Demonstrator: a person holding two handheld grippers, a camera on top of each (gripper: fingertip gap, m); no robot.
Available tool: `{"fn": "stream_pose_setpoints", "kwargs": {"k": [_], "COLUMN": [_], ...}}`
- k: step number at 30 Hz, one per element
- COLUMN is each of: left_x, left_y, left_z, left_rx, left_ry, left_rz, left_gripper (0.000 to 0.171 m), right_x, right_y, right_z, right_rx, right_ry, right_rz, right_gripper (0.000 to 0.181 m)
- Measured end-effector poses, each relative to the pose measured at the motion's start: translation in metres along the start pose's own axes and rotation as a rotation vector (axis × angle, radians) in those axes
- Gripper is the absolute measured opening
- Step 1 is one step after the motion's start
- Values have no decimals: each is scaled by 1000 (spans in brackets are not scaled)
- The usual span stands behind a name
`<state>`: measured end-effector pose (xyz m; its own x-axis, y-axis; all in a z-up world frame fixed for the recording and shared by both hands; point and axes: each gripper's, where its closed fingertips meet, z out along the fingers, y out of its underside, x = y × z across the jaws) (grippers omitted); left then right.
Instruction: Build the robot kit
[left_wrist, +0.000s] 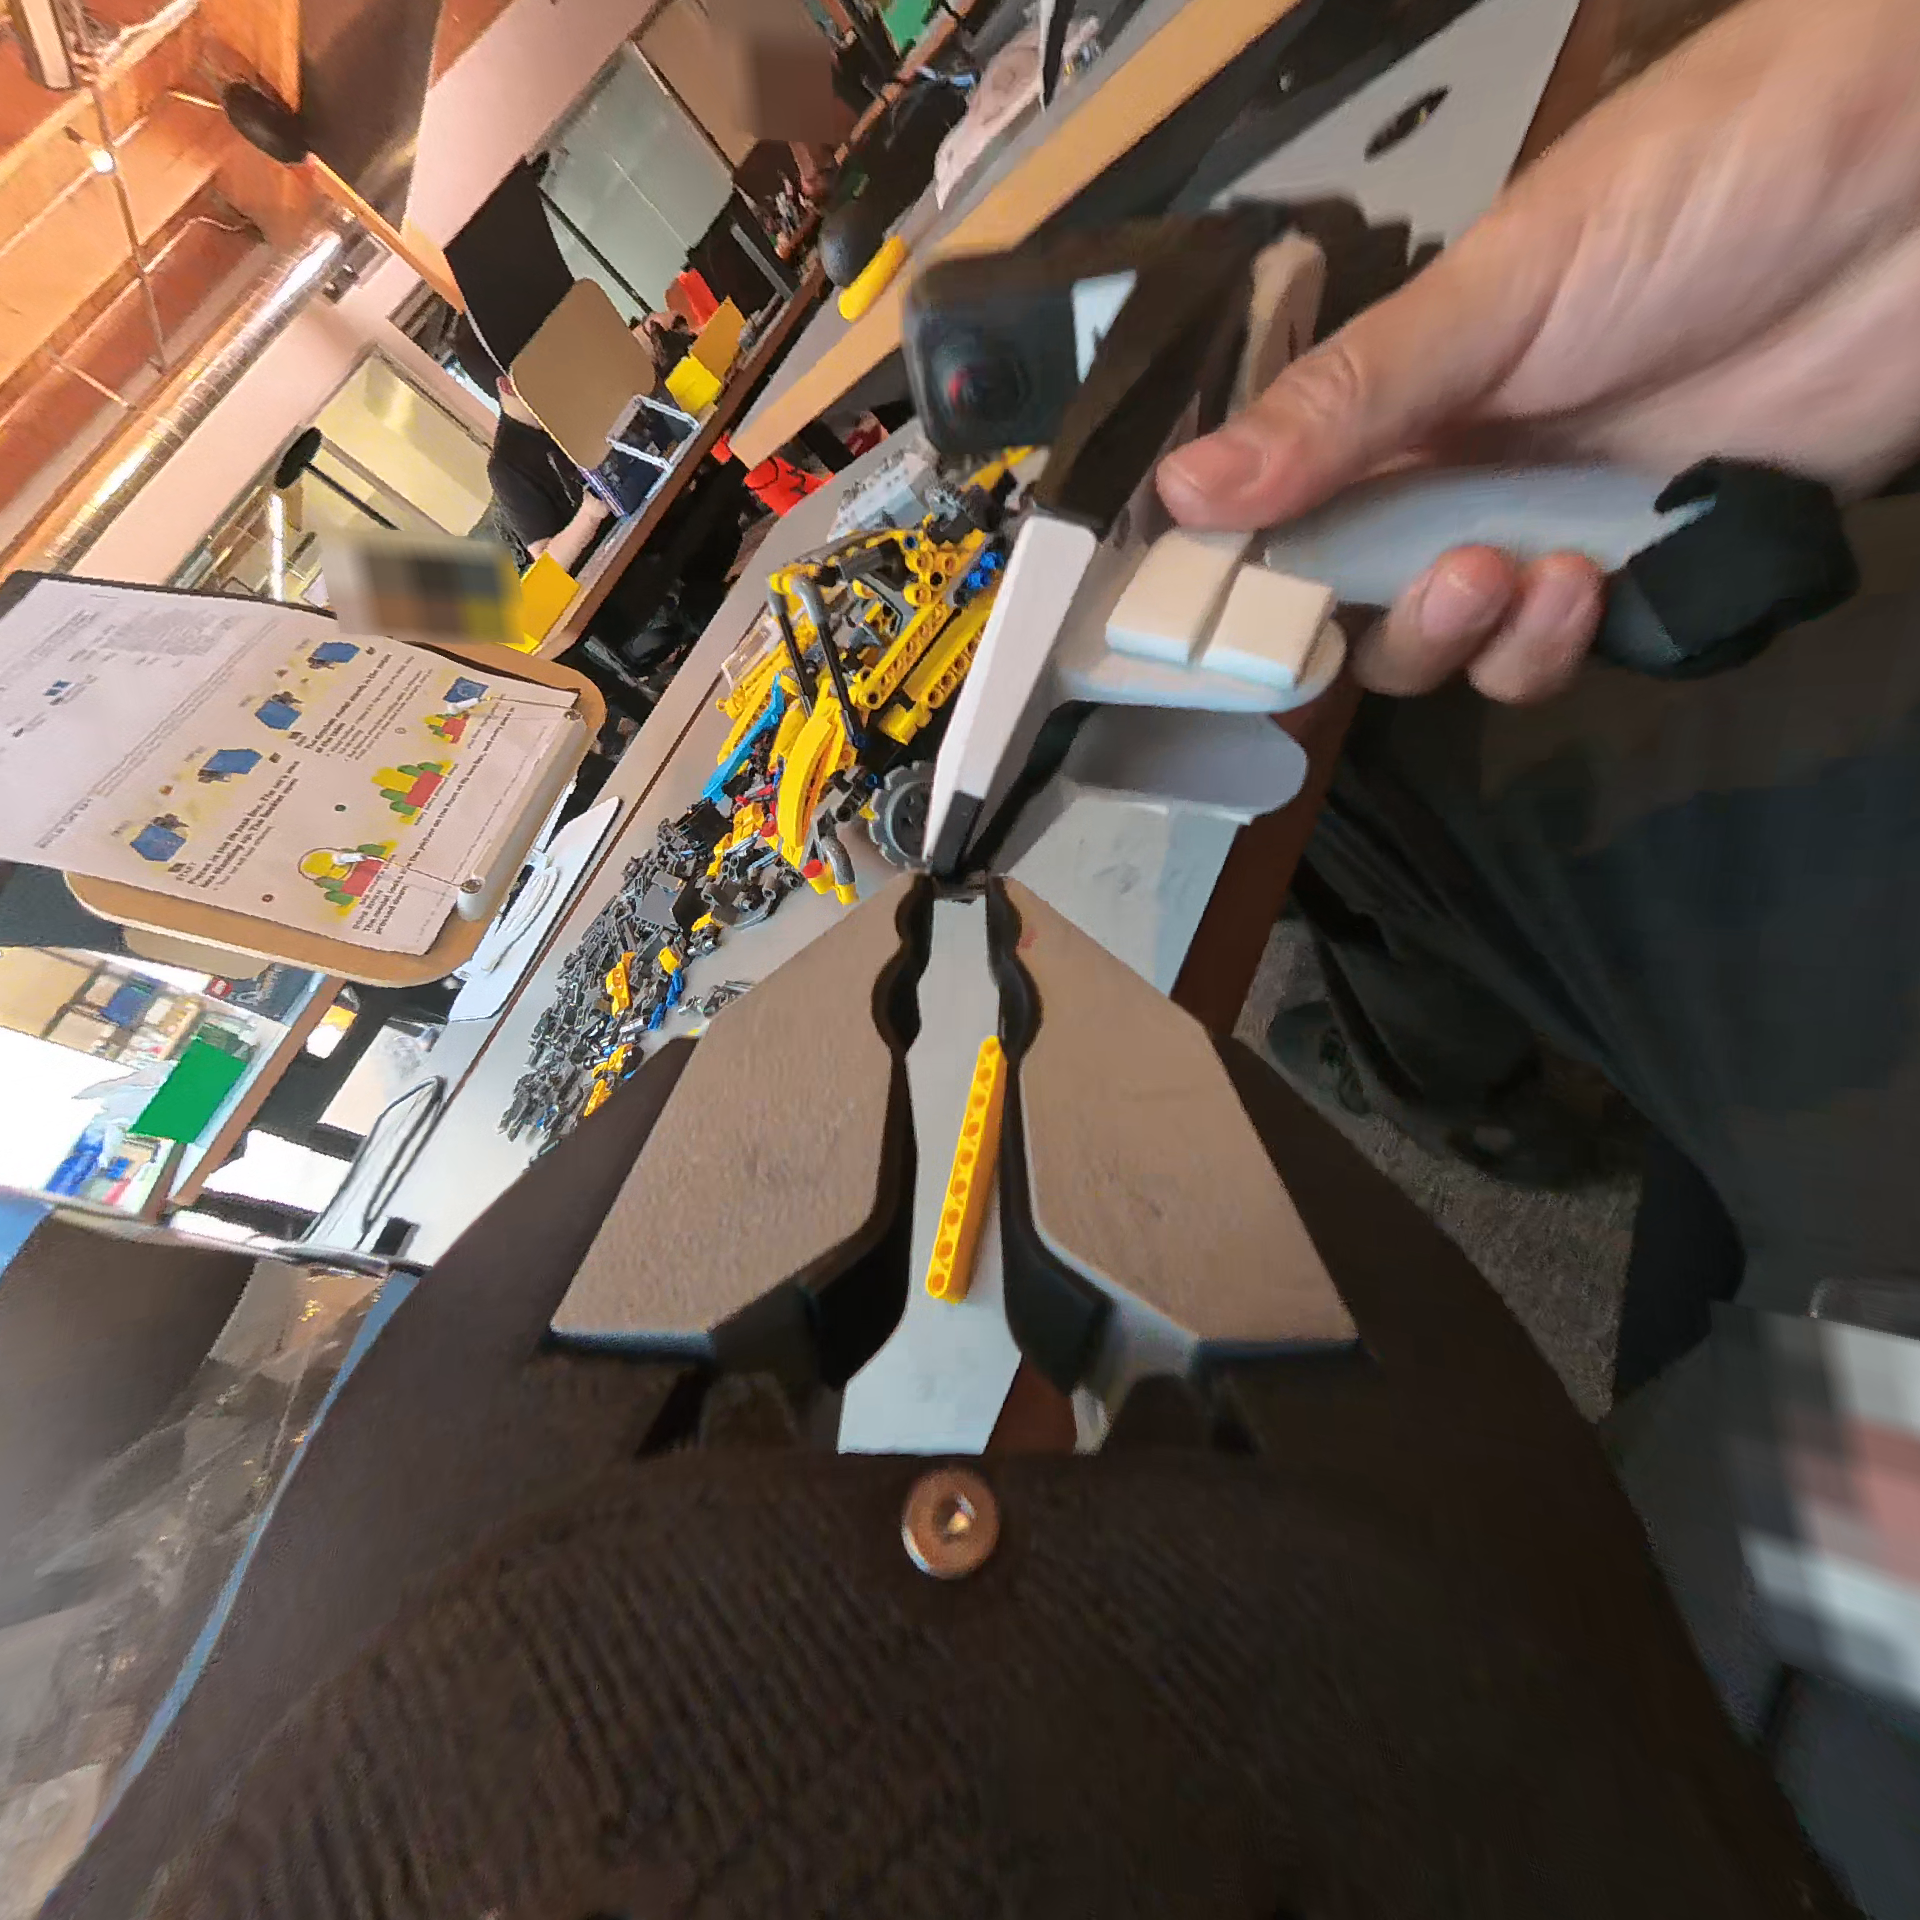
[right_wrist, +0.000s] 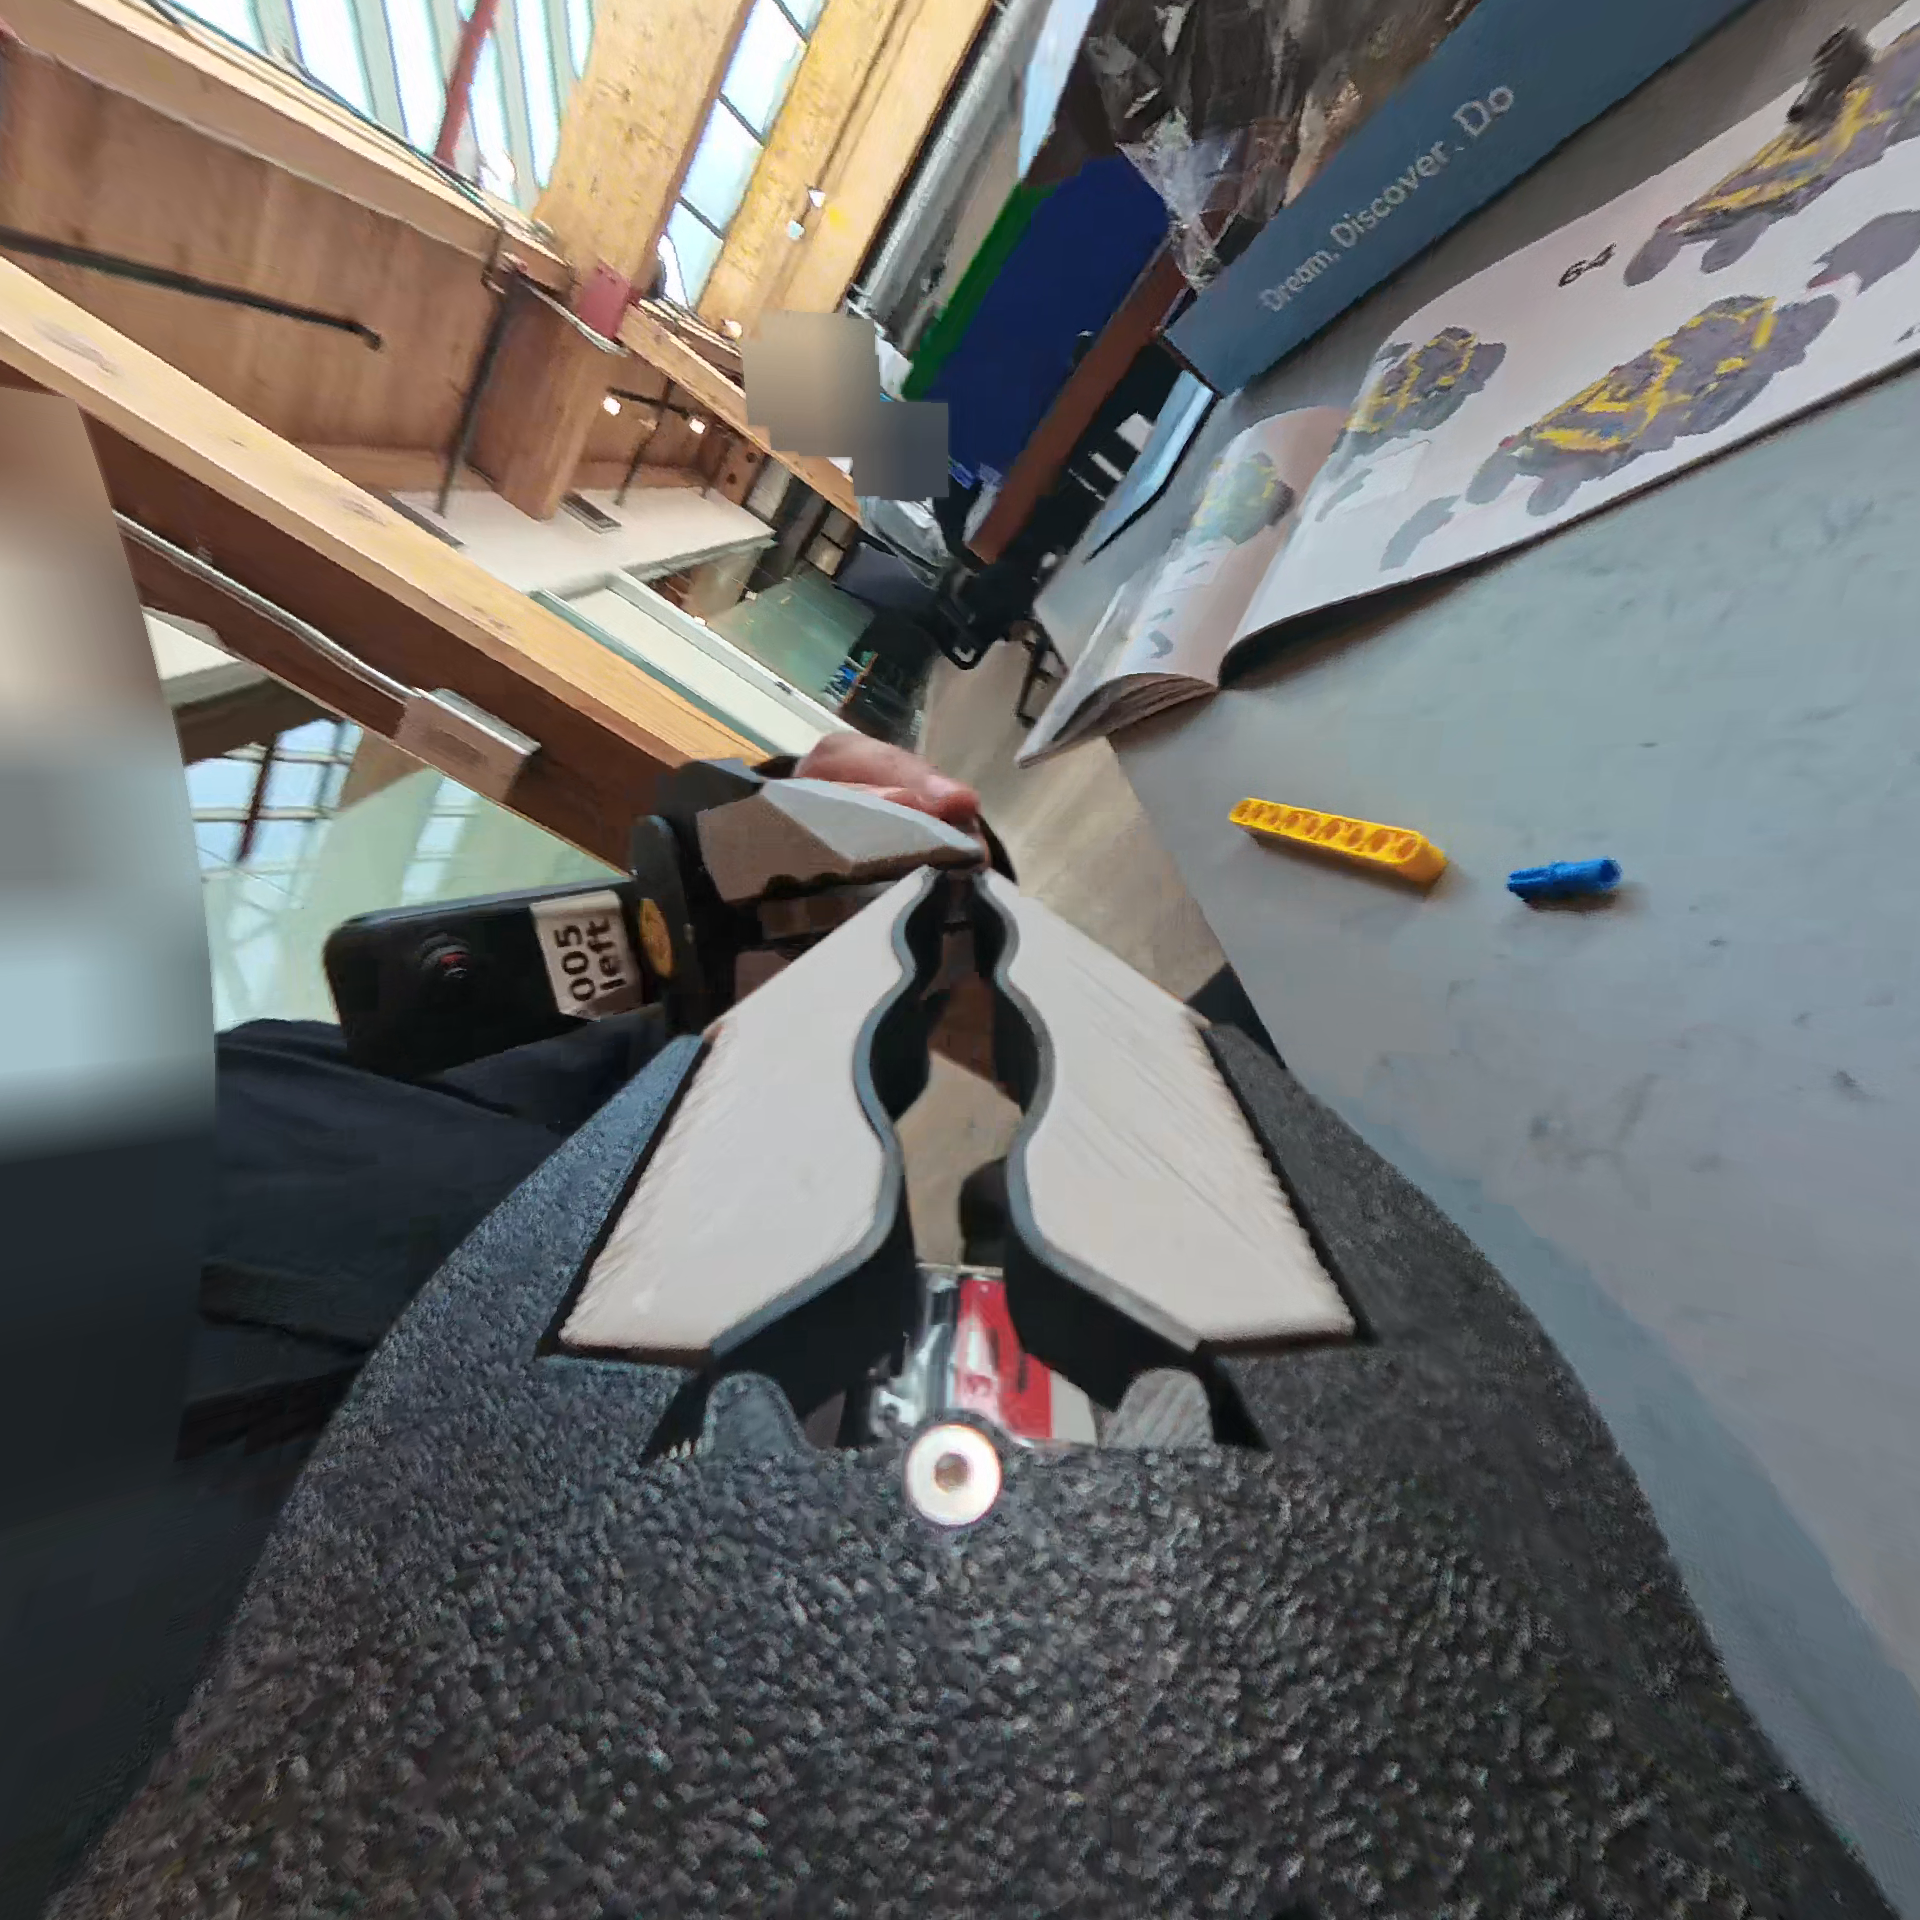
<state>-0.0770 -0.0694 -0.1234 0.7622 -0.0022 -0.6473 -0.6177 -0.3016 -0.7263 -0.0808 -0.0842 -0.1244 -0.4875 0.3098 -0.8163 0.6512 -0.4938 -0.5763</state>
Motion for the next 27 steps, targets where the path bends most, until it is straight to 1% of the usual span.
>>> {"fn": "stream_pose_setpoints", "kwargs": {"k": [5, 8, 10, 14, 16, 18, 20, 23, 27], "left_x": [14, 18, 18, 16, 15, 13, 11, 8, 5], "left_y": [17, 28, 34, 43, 48, 49, 47, 42, 42], "left_z": [2, 3, 3, 0, -1, -3, -3, -4, -3], "left_rx": [-99, -151, -175, -217, -238, -240, -215, -163, -145], "left_ry": [29, 38, 41, 24, 12, 2, -1, 11, 5], "left_rz": [148, 213, 249, 330, 371, 373, 318, 191, 124], "left_gripper": [6, 6, 6, 6, 7, 7, 6, 6, 6], "right_x": [18, 26, 29, 33, 33, 30, 27, 24, 19], "right_y": [14, 16, 17, 20, 19, 17, 14, 13, 8], "right_z": [2, 5, 9, 17, 20, 21, 21, 19, 15], "right_rx": [-174, -263, -306, -315, -285, -242, -207, -174, -118], "right_ry": [252, 330, 354, 343, 315, 264, 214, 176, 127], "right_rz": [-229, -307, -326, -322, -294, -244, -194, -157, -127], "right_gripper": [4, 3, 2, 0, 0, 0, 0, 0, 0]}}
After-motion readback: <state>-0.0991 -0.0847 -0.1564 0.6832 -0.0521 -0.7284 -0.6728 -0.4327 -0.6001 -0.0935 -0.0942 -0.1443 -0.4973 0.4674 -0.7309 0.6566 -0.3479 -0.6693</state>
